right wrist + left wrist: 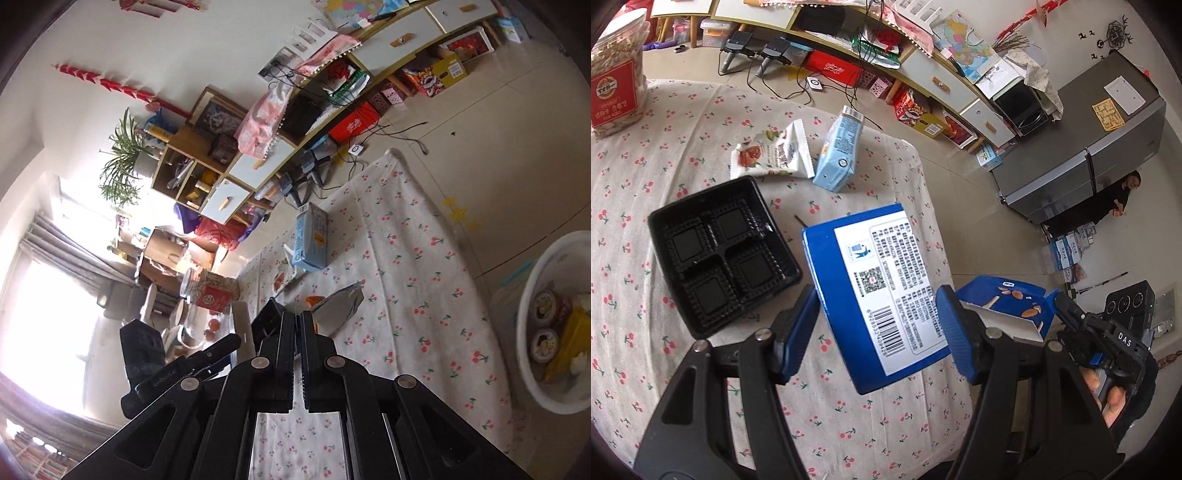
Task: Collect trash
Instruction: 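Carry box and cardboard to the white basin and open both tools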
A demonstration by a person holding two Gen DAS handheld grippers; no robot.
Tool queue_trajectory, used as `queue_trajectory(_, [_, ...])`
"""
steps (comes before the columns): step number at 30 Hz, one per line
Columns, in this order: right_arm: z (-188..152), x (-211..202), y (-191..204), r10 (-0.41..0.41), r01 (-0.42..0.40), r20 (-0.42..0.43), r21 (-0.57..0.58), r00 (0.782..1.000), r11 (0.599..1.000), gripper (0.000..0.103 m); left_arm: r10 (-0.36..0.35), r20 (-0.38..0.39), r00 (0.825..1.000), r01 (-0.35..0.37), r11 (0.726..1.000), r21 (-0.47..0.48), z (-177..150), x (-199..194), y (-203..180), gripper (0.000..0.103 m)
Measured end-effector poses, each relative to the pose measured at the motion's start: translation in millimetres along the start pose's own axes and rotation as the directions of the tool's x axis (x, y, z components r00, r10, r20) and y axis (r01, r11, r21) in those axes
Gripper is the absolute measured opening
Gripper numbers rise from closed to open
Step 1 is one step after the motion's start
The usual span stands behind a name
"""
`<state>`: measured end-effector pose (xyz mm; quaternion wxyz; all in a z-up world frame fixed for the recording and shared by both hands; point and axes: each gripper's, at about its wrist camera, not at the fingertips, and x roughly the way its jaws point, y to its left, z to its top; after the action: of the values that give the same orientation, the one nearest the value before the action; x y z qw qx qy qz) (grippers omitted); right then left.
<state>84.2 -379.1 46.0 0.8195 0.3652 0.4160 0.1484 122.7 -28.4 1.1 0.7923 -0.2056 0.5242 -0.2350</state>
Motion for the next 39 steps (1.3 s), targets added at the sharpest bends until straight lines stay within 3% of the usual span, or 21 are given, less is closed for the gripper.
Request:
queue_trajectory(3, [4, -42, -25, -0.098, 0.097, 0.082, 0.02, 0.992, 0.995, 0.004, -0.02, -0.019, 1.0, 0.021, 0.999, 0.039, -9, 11, -20, 0.066])
queue_trajectory(7, [7, -89, -61, -0.224, 0.215, 0.153, 0.075, 0.962, 0.974, 0.004, -0.048, -0.058, 0.997, 0.053, 0.994, 0.09, -25, 30, -52, 0.066])
queue_trajectory(9, [5, -99, -77, -0.303, 0.291, 0.145, 0.095, 0.942, 0.952, 0.004, -0.057, -0.079, 0.995, 0.066, 0.991, 0.115, -32, 42, -68, 0.066])
queue_trajectory(12, [4, -101, -98, -0.449, 0.44, 0.12, 0.095, 0.885, 0.893, 0.004, -0.072, -0.108, 0.992, 0.088, 0.985, 0.15, -43, 59, -94, 0.066])
queue_trajectory(17, [9, -88, -136, -0.554, 0.549, 0.031, 0.107, 0.832, 0.829, 0.007, -0.111, -0.149, 0.983, 0.138, 0.973, 0.187, -60, 81, -130, 0.066])
queue_trajectory(19, [9, -90, -145, -0.55, 0.544, 0.012, 0.127, 0.835, 0.829, 0.009, -0.124, -0.168, 0.978, 0.157, 0.967, 0.2, -66, 89, -140, 0.066])
queue_trajectory(23, [3, -114, -138, -0.518, 0.501, 0.078, 0.168, 0.852, 0.849, 0.011, -0.135, -0.206, 0.969, 0.183, 0.954, 0.238, -76, 110, -164, 0.066])
queue_trajectory(28, [-6, -140, -141, -0.553, 0.511, 0.119, 0.262, 0.825, 0.819, 0.019, -0.145, -0.254, 0.956, 0.215, 0.937, 0.276, -91, 144, -197, 0.066])
queue_trajectory(32, [-10, -158, -150, -0.534, 0.461, 0.153, 0.347, 0.831, 0.817, 0.022, -0.137, -0.263, 0.955, 0.213, 0.934, 0.287, -93, 175, -224, 0.067])
queue_trajectory(35, [-10, -163, -150, -0.527, 0.444, 0.175, 0.36, 0.832, 0.821, 0.025, -0.097, -0.289, 0.952, 0.194, 0.925, 0.327, -92, 204, -240, 0.074])
queue_trajectory(39, [-9, -159, -146, -0.515, 0.436, 0.176, 0.349, 0.839, 0.83, 0.027, -0.096, -0.309, 0.946, 0.201, 0.923, 0.328, -94, 200, -232, 0.074])
